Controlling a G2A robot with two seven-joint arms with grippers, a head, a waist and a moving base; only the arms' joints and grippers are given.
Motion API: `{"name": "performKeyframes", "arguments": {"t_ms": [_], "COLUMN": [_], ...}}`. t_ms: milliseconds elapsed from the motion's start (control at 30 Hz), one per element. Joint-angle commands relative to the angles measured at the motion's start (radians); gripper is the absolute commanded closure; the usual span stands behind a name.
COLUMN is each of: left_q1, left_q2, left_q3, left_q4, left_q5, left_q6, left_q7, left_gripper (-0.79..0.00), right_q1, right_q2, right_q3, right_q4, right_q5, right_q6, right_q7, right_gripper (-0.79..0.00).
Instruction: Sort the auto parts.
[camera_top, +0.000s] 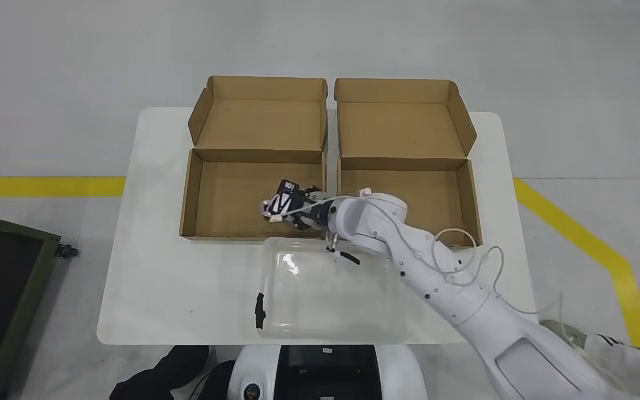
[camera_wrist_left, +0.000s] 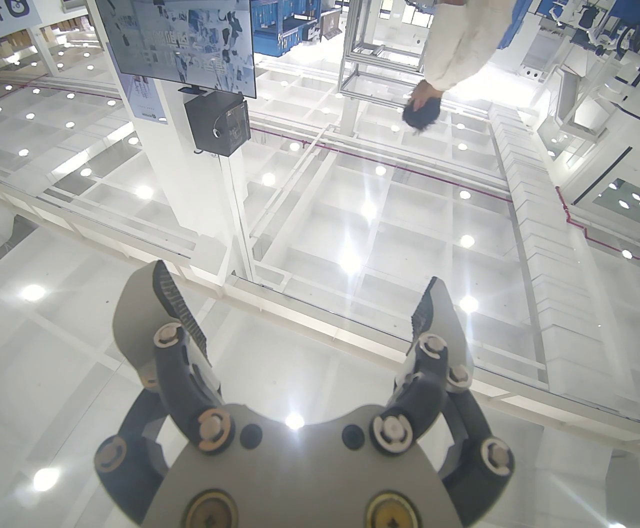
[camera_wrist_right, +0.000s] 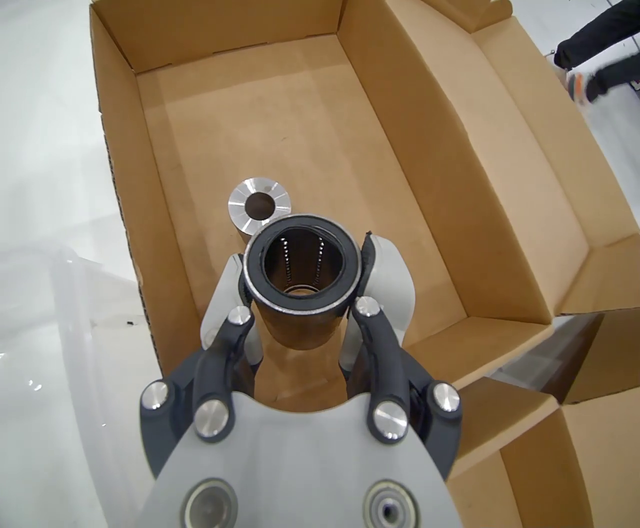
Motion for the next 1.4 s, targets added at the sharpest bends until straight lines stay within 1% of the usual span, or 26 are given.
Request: {"name": "performKeyframes", "arguments": {"t_ms": [0, 100, 233, 267, 333, 400, 433, 467, 533, 767, 933, 1033, 1133, 1267, 1367], "left_q1": [0.0, 0.0, 0.0, 0.0, 0.0, 0.0, 0.0, 0.0, 0.0, 0.0, 0.0, 0.0, 0.0, 0.0, 0.0], "left_q2": [0.0, 0.0, 0.0, 0.0, 0.0, 0.0, 0.0, 0.0, 0.0, 0.0, 0.0, 0.0, 0.0, 0.0, 0.0], "left_q3": [0.0, 0.0, 0.0, 0.0, 0.0, 0.0, 0.0, 0.0, 0.0, 0.0, 0.0, 0.0, 0.0, 0.0, 0.0], "left_q4": [0.0, 0.0, 0.0, 0.0, 0.0, 0.0, 0.0, 0.0, 0.0, 0.0, 0.0, 0.0, 0.0, 0.0, 0.0], "left_q5": [0.0, 0.0, 0.0, 0.0, 0.0, 0.0, 0.0, 0.0, 0.0, 0.0, 0.0, 0.0, 0.0, 0.0, 0.0], "left_q6": [0.0, 0.0, 0.0, 0.0, 0.0, 0.0, 0.0, 0.0, 0.0, 0.0, 0.0, 0.0, 0.0, 0.0, 0.0], "left_q7": [0.0, 0.0, 0.0, 0.0, 0.0, 0.0, 0.0, 0.0, 0.0, 0.0, 0.0, 0.0, 0.0, 0.0, 0.0], "left_gripper": [-0.785, -0.785, -0.785, -0.785, -0.785, -0.785, -0.785, -0.785, -0.785, -0.785, -0.785, -0.785, -0.785, -0.785, -0.785], "right_q1": [0.003, 0.005, 0.005, 0.005, 0.006, 0.005, 0.005, 0.004, -0.001, -0.04, -0.1, -0.145, -0.201, -0.288, -0.362], "right_q2": [-0.004, -0.009, -0.013, -0.014, -0.017, -0.019, -0.019, -0.019, -0.019, -0.002, 0.02, 0.035, 0.051, 0.072, 0.088], "right_q3": [-0.001, 0.0, 0.003, 0.004, 0.006, 0.009, 0.011, 0.015, 0.024, 0.094, 0.168, 0.223, 0.283, 0.363, 0.422], "right_q4": [0.009, 0.02, 0.028, 0.03, 0.034, 0.035, 0.034, 0.029, 0.012, -0.121, -0.252, -0.331, -0.401, -0.468, -0.516], "right_q5": [0.0, 0.003, 0.002, 0.003, 0.004, 0.005, 0.006, 0.007, 0.007, 0.018, 0.039, 0.05, 0.059, 0.046, 0.017], "right_q6": [0.0, -0.001, -0.006, -0.007, -0.01, -0.011, -0.013, -0.012, -0.013, -0.025, -0.047, -0.06, -0.076, -0.1, -0.117], "right_q7": [0.001, 0.003, 0.009, 0.012, 0.016, 0.019, 0.02, 0.018, 0.012, 0.017, 0.029, 0.034, 0.015, -0.026, -0.077], "right_gripper": [-0.283, -0.345, -0.382, -0.419, -0.616, -0.671, -0.717, -0.727, -0.785, -0.785, -0.785, -0.785, -0.785, -0.785, -0.785]}}
